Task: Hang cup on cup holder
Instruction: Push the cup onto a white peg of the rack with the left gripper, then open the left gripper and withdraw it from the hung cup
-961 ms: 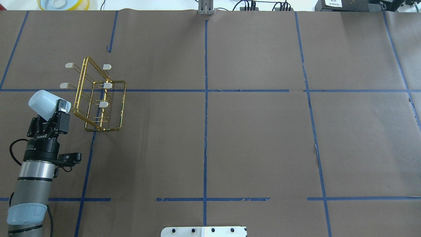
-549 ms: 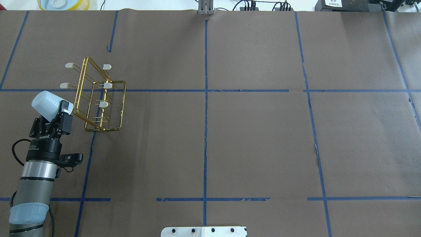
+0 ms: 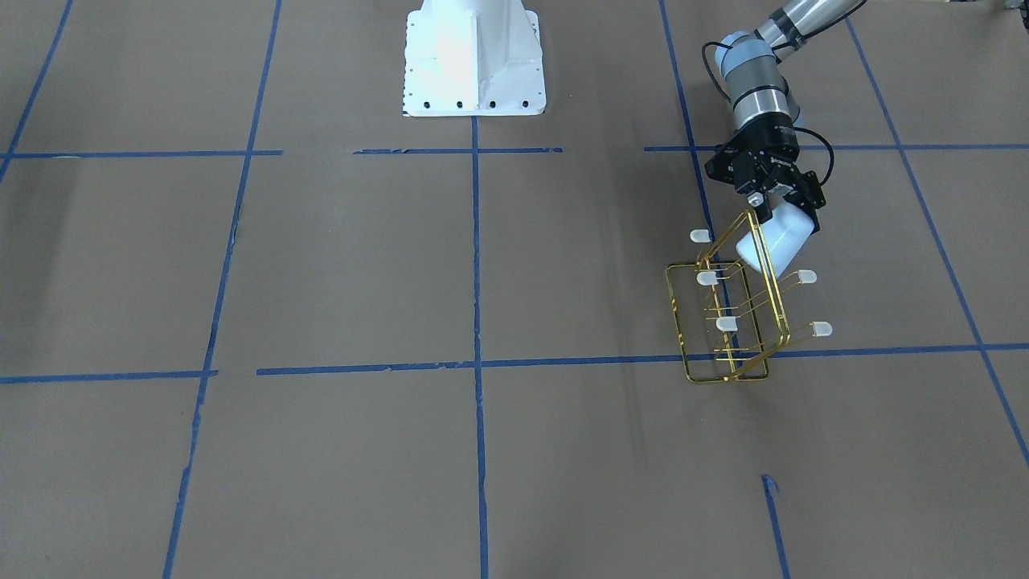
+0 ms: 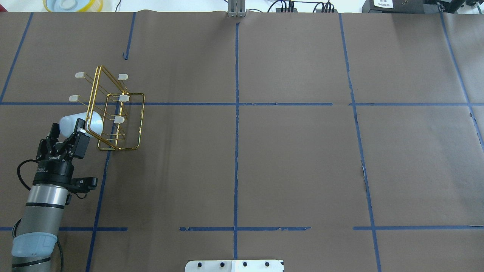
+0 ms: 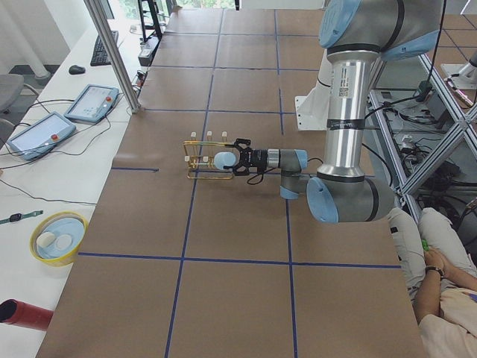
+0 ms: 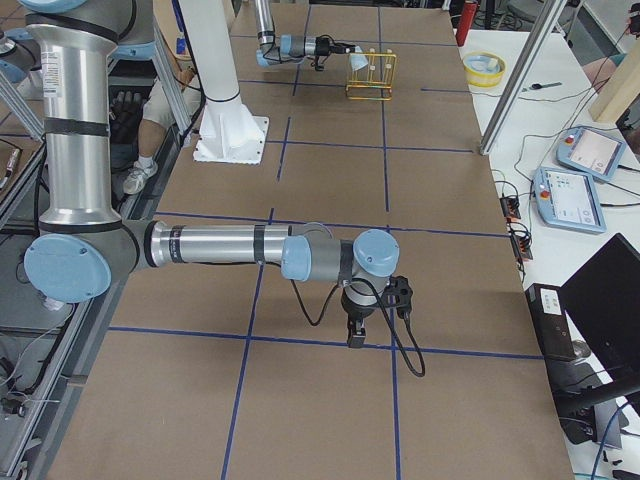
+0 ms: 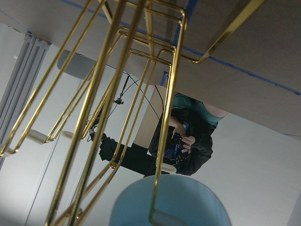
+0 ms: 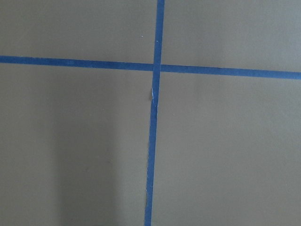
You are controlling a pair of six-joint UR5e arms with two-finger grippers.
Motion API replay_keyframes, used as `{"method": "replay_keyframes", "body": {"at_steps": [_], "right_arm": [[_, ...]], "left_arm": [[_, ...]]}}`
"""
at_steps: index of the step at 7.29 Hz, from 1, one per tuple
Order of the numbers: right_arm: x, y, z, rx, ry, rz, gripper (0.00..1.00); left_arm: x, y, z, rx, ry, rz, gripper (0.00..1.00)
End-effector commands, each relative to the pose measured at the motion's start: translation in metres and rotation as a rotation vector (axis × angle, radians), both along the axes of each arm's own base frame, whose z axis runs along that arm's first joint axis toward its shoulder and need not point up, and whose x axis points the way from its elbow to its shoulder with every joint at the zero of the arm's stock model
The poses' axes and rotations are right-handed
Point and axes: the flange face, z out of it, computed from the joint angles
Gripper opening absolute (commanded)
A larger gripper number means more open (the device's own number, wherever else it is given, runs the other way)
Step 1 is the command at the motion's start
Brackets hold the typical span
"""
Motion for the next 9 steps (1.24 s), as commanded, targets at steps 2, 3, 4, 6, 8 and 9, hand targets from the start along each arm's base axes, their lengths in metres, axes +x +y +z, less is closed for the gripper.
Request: {"method": "replay_keyframes", "body": {"at_steps": [2, 3, 4, 6, 8, 9], "right_arm": [[0.0, 0.001, 0.001, -0.001, 0.0, 0.0, 1.0], [0.0, 0.001, 0.001, -0.001, 0.0, 0.0, 1.0], [0.0, 0.0, 0.0, 0.0, 0.0, 0.0, 1.0], [0.0, 0.0, 0.0, 0.0, 0.0, 0.0, 1.0], [0.0, 0.0, 0.0, 0.0, 0.0, 0.0, 1.0], [0.0, 0.0, 0.0, 0.0, 0.0, 0.0, 1.0]], "left_arm": [[-0.008, -0.006, -0.002, 0.002, 0.006, -0.012, 1.0], [-0.019, -0.015, -0.005, 0.005, 0.012, -0.033, 1.0], [-0.032, -0.024, -0.022, 0.018, 0.047, -0.034, 1.0], [-0.077, -0.038, -0.041, 0.044, 0.096, -0.015, 1.0], [-0.134, -0.075, -0.046, 0.106, 0.253, 0.023, 1.0], [-0.165, -0.083, -0.035, 0.107, 0.371, 0.044, 1.0]]}}
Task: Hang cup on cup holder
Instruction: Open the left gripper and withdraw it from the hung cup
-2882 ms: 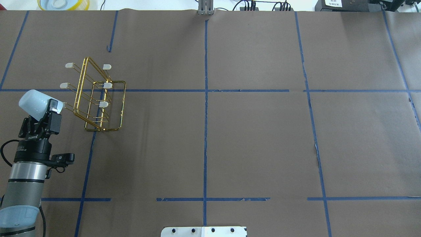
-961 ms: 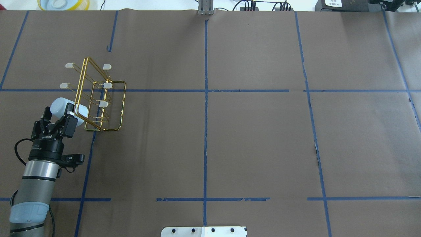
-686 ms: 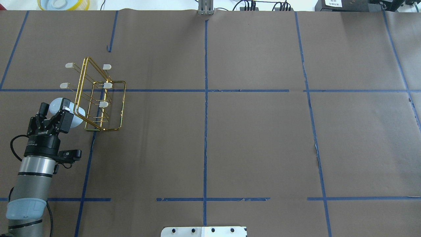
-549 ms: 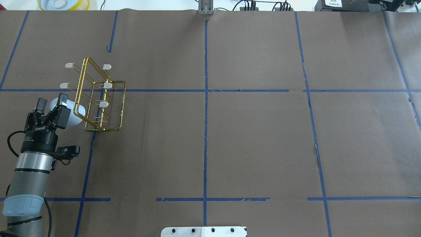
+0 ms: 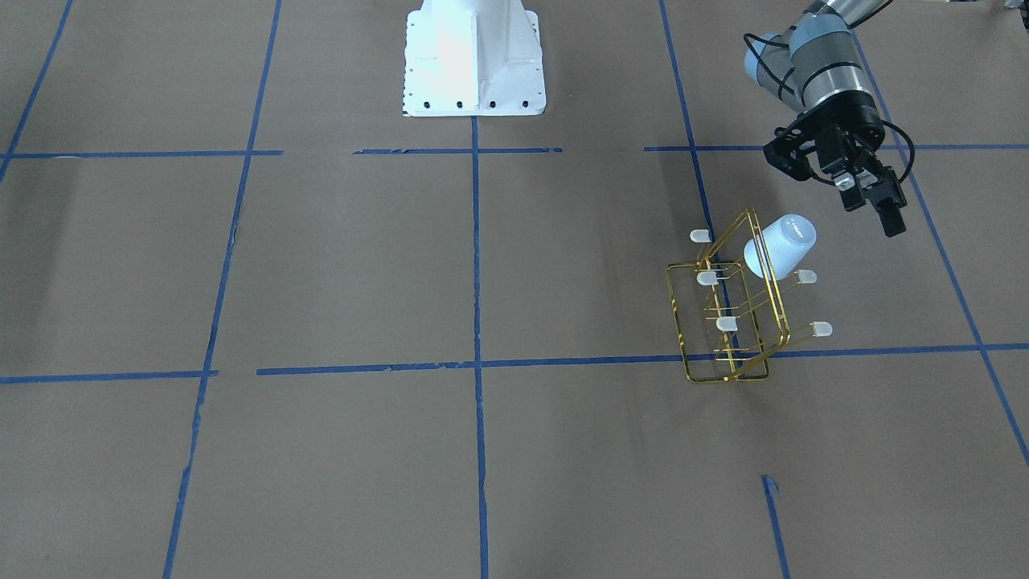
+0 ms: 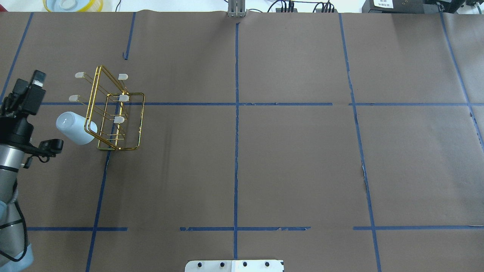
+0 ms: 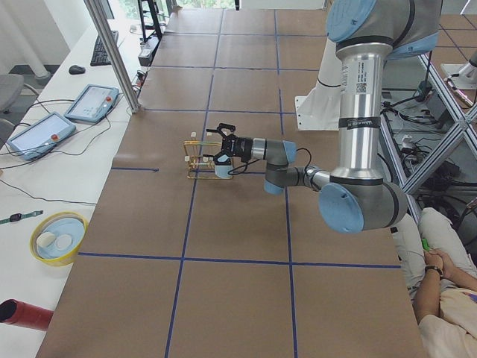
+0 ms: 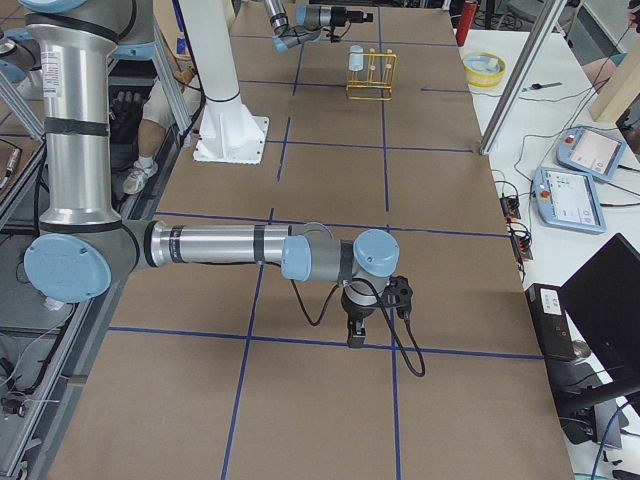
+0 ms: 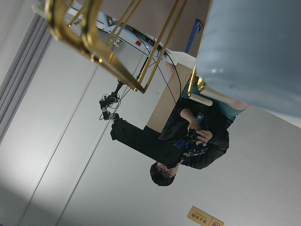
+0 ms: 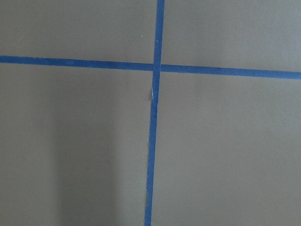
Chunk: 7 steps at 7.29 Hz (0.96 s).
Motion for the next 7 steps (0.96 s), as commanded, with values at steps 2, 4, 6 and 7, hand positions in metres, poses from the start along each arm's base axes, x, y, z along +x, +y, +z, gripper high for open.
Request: {"method": "replay_keyframes", "body": {"at_steps": [2, 4, 6, 7], "right_arm": [[0.0, 0.0, 0.0, -0.001, 0.0, 0.0, 1.0], [0.0, 0.0, 0.0, 0.001, 0.0, 0.0, 1.0], [0.0, 0.0, 0.0, 0.001, 0.0, 0.0, 1.0], [0.0, 0.0, 0.0, 0.001, 0.0, 0.0, 1.0]], "left_arm": [[-0.101, -0.022, 0.038, -0.035, 0.544, 0.116, 1.0], [-0.135, -0.033, 0.063, -0.12, 0.97, 0.174, 1.0], [-0.14, -0.045, 0.098, -0.317, 1.445, 0.207, 1.0], [-0.16, -0.059, 0.109, -0.535, 1.628, 0.22, 1.0]]}}
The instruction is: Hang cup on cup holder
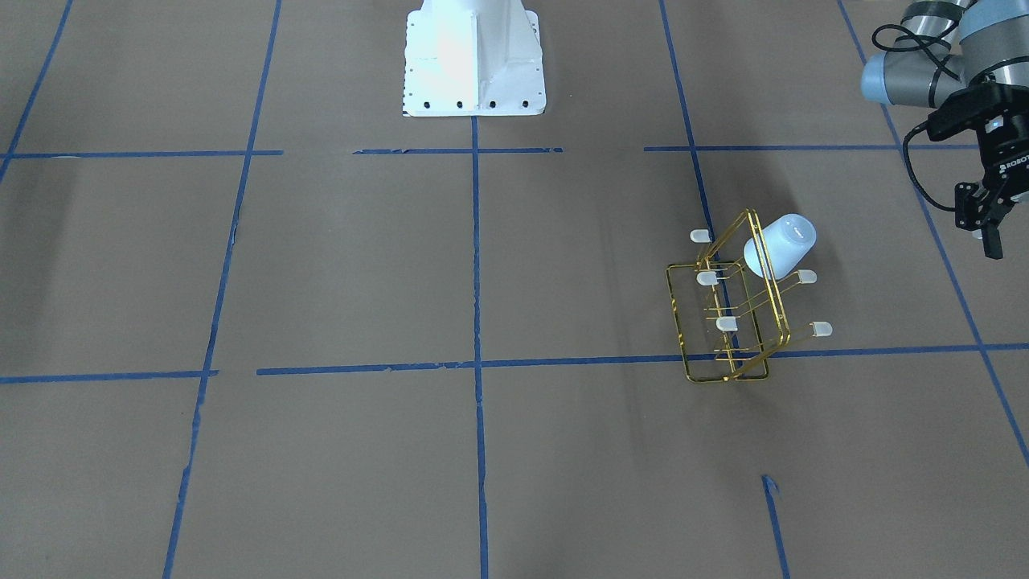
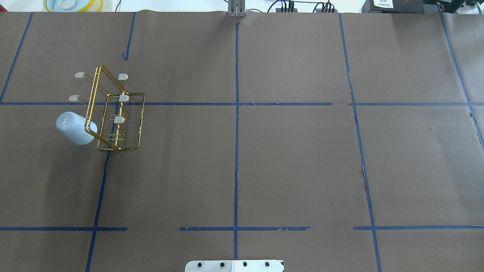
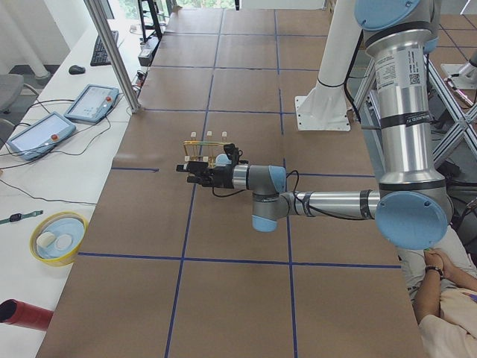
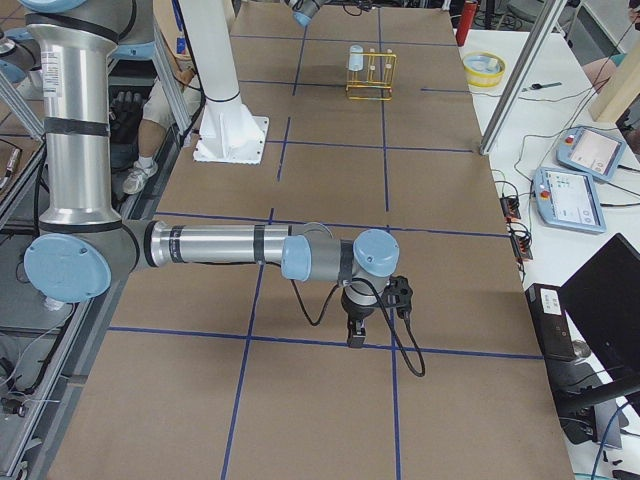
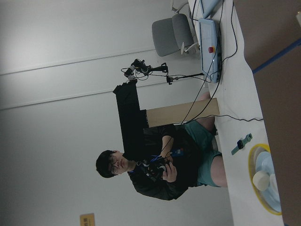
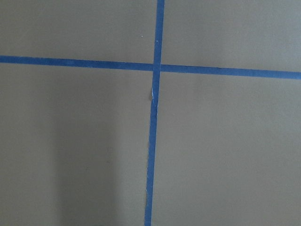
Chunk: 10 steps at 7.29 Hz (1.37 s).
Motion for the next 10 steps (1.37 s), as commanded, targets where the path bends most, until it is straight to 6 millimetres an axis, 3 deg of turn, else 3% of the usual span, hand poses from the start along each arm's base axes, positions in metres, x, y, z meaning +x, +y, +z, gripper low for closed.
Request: {"method": "replay_keyframes", "body": {"at_steps": [1, 2, 4, 5, 7, 8, 9, 10], "right_arm": [[0.0, 0.001, 0.001, -0.001, 0.0, 0.0, 1.0], [0.0, 0.0, 0.0, 0.0, 0.0, 0.0, 1.0], [0.0, 0.0, 0.0, 0.0, 0.0, 0.0, 1.0], [0.0, 0.0, 0.0, 0.0, 0.0, 0.0, 1.0], [0.0, 0.0, 0.0, 0.0, 0.0, 0.0, 1.0], [0.0, 0.001, 0.001, -0.001, 0.0, 0.0, 1.0], [0.0, 0.0, 0.0, -0.001, 0.0, 0.0, 1.0], [0.0, 0.0, 0.0, 0.0, 0.0, 0.0, 1.0]], "left_arm": [[-0.038, -0.03, 0.024, -0.402, 0.37, 0.209, 1.0], [-0.082, -0.055, 0.021, -0.574, 0.513, 0.181, 1.0], [-0.127, -0.079, 0.049, -1.008, 0.636, 0.138, 1.0], [-0.128, -0.098, 0.057, -1.197, 0.65, 0.091, 1.0], [-0.121, -0.11, 0.082, -1.409, 0.633, 0.074, 1.0], [-0.119, -0.145, 0.07, -1.51, 0.527, 0.118, 1.0], [-0.118, -0.162, 0.049, -1.62, 0.474, 0.162, 1.0], [-0.117, -0.155, 0.043, -1.658, 0.532, 0.216, 1.0]]}}
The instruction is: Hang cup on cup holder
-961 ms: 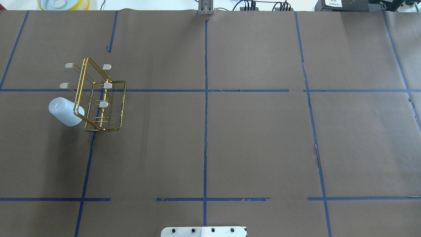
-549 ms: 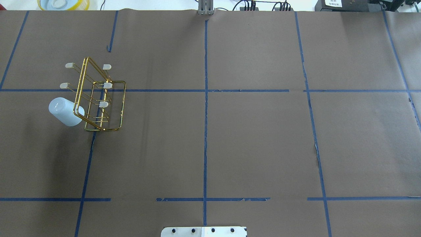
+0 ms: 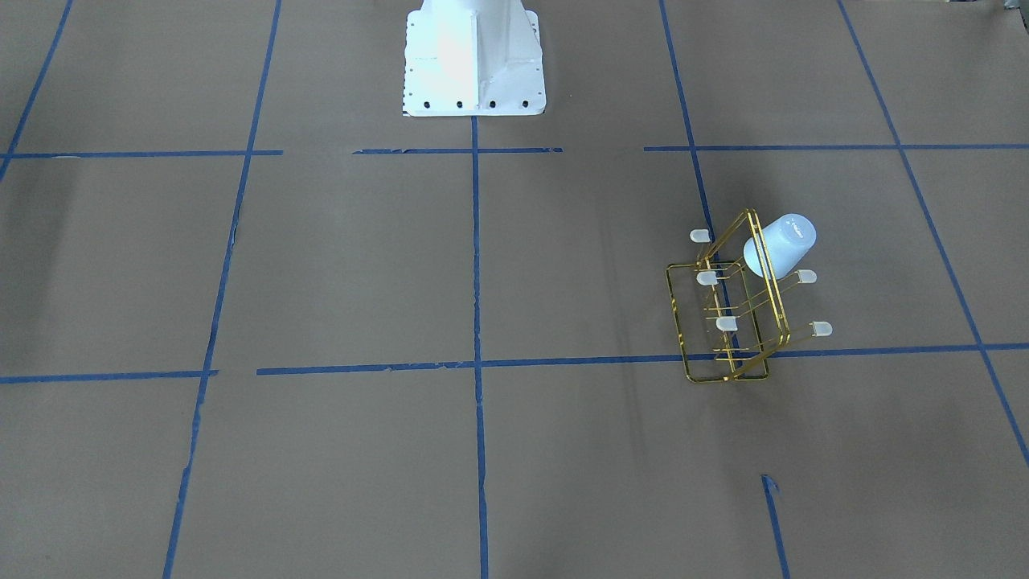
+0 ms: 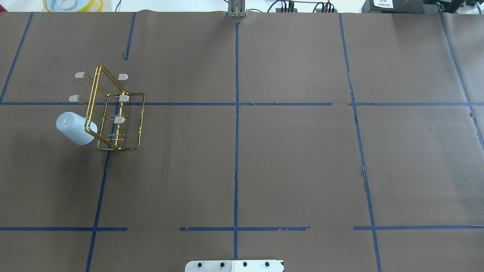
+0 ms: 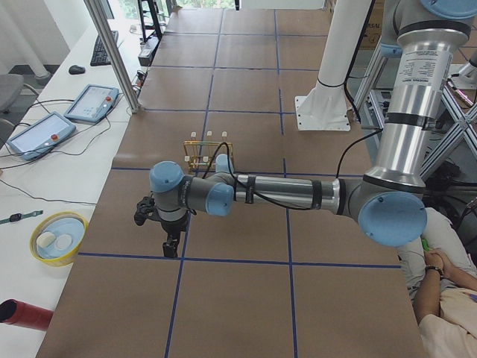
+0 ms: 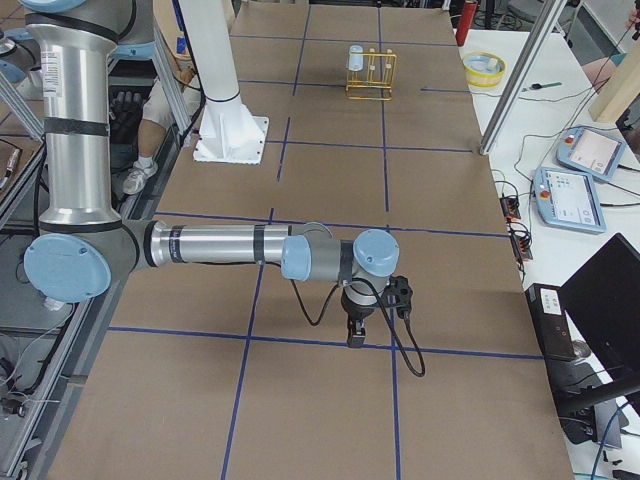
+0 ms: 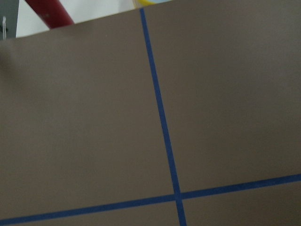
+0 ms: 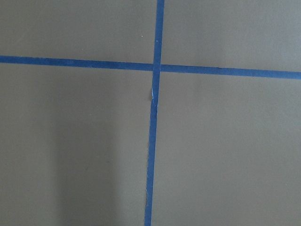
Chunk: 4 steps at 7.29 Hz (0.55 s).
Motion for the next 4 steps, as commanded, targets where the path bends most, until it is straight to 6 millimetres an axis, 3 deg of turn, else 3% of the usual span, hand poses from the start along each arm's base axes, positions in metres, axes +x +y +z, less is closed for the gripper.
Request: {"method": "replay_keyframes", "body": {"at_steps": [1, 3, 4], "right_arm": [[0.0, 0.0, 0.0, 0.001, 0.0, 0.0, 1.0], [0.0, 0.001, 0.0, 0.0, 0.0, 0.0, 1.0], [0.0, 0.001, 0.0, 0.0, 0.0, 0.0, 1.0]], "left_arm": [[0.003, 0.004, -0.009, -0.083, 0.116, 0.044, 1.0], [0.0, 0.012, -0.004, 0.037, 0.214, 0.171, 1.0], [-0.009, 0.026, 0.012, 0.011, 0.235, 0.153, 1.0]]}}
